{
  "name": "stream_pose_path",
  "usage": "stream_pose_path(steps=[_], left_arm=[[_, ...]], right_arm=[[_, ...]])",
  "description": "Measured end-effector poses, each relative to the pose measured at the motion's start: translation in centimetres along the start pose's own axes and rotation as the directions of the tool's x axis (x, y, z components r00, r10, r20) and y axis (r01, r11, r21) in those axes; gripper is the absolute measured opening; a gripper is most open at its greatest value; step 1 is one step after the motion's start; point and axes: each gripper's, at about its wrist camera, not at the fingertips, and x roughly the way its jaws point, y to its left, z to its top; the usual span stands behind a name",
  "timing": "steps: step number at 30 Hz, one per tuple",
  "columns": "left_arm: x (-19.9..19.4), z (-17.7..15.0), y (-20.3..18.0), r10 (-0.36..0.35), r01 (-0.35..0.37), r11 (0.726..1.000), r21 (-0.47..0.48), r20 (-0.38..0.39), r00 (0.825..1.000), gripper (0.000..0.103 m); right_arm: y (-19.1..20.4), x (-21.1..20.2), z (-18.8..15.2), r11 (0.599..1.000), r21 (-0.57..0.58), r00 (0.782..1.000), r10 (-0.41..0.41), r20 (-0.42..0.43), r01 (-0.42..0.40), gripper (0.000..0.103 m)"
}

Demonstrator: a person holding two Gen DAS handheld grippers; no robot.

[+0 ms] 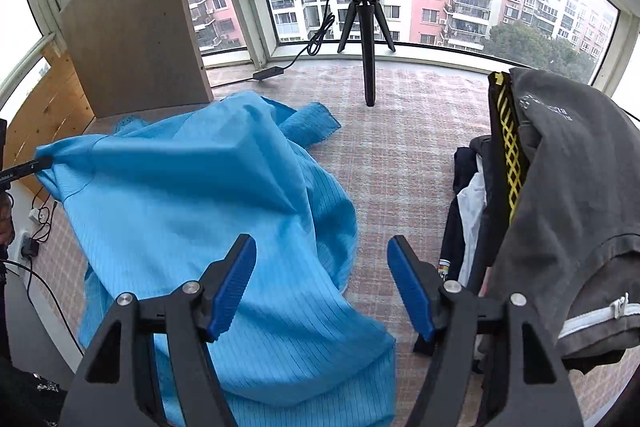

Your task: Fold clothes

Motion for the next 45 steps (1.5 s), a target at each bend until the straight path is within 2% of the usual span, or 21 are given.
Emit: stream_pose_path(steps=[2,4,5,6,11,14,17,19,21,22,23,24,27,29,33,36,40,41,43,44,45], left_arm=[[-0.4,-2.8,4.2,0.163,-0.167,0.984,-0.064,-0.068,0.984,0.001],[-0.3,-5.3,7.6,0.313,-0.329,0.939,-0.096,-0.155,0.937,0.001],[-0.3,-6.4,9.0,0.364,-0.388,0.916,-0.107,-0.192,0.912,0.001],[-0.2,-6.8,9.4,0.368,-0.396,0.911,-0.117,-0.204,0.907,0.001],[-0.6,-6.4,8.3,0.318,-0.335,0.935,-0.117,-0.138,0.938,0.005],[-0.8,-5.4,7.5,0.278,-0.286,0.952,-0.107,-0.084,0.957,0.002],[-0.8,-4.4,7.1,0.274,-0.279,0.955,-0.099,-0.056,0.960,0.001],[-1.0,-3.7,7.2,0.267,-0.270,0.957,-0.109,-0.043,0.963,0.001],[-1.1,-2.7,7.4,0.264,-0.266,0.956,-0.124,-0.028,0.964,0.001],[-1.1,-1.9,7.3,0.260,-0.260,0.957,-0.128,-0.019,0.965,0.000],[-1.2,-1.1,6.8,0.257,-0.256,0.959,-0.121,-0.009,0.966,0.000],[-1.3,-0.2,5.9,0.259,-0.257,0.961,-0.105,0.005,0.966,0.000],[-1.5,3.6,2.7,0.212,-0.211,0.977,-0.024,0.052,0.976,0.000],[-2.0,6.5,-0.6,0.172,-0.178,0.981,0.070,0.086,0.981,0.000],[-5.7,11.6,-7.0,0.051,-0.097,0.964,0.249,0.184,0.982,0.000],[-9.8,12.9,-8.4,-0.054,-0.024,0.948,0.318,0.234,0.971,0.000],[-13.8,11.4,-4.9,-0.091,0.001,0.944,0.330,0.256,0.962,0.000],[-14.4,10.4,-3.1,-0.084,0.002,0.948,0.318,0.247,0.965,0.000],[-14.9,7.5,1.2,-0.012,-0.052,0.960,0.275,0.226,0.974,0.000],[-15.0,5.9,3.5,0.033,-0.086,0.964,0.251,0.208,0.978,0.000],[-14.8,3.8,6.3,0.080,-0.119,0.967,0.223,0.176,0.981,0.000]], right_arm=[[1.5,1.3,0.7,0.999,-0.032,0.999,0.029,-0.013,-0.029,0.067],[3.2,3.1,1.2,0.996,-0.068,0.997,0.057,-0.042,-0.060,0.067],[4.1,4.0,1.5,0.993,-0.086,0.996,0.071,-0.062,-0.077,0.067],[5.2,5.0,1.6,0.989,-0.106,0.991,0.099,-0.086,-0.108,0.067],[11.2,9.4,2.0,0.945,-0.237,0.966,0.185,-0.179,-0.225,0.067],[14.1,11.6,2.6,0.923,-0.332,0.973,0.136,-0.188,-0.194,0.069],[15.7,14.2,3.3,0.906,-0.408,0.983,0.040,-0.177,-0.110,0.072],[15.7,15.8,3.8,0.903,-0.405,0.977,0.067,-0.200,-0.145,0.072],[15.7,17.1,4.1,0.905,-0.343,0.954,0.172,-0.247,-0.252,0.071],[15.8,17.6,4.0,0.903,-0.303,0.936,0.225,-0.272,-0.305,0.064],[16.0,17.6,3.8,0.899,-0.267,0.917,0.266,-0.298,-0.347,0.027],[16.3,17.6,3.7,0.894,-0.239,0.901,0.299,-0.314,-0.380,0.003],[15.8,14.2,4.2,0.901,-0.261,0.932,0.301,-0.203,-0.348,0.003],[13.3,10.7,6.1,0.933,-0.191,0.951,0.290,-0.108,-0.306,0.002],[8.1,-0.4,10.7,0.981,-0.120,0.978,0.167,0.124,-0.152,0.002],[6.8,-10.0,12.0,0.996,-0.090,0.957,0.040,0.287,-0.014,0.002],[8.3,-20.9,10.4,0.998,-0.058,0.899,0.046,0.435,-0.023,0.002],[9.7,-21.9,9.6,0.998,-0.065,0.897,0.029,0.441,0.000,0.002],[12.1,-21.6,8.0,0.996,-0.084,0.923,0.014,0.384,0.020,0.005],[13.0,-20.1,7.0,0.997,-0.072,0.941,0.010,0.339,0.016,0.019],[13.9,-18.6,6.0,0.998,-0.060,0.956,0.007,0.293,0.012,0.051]])
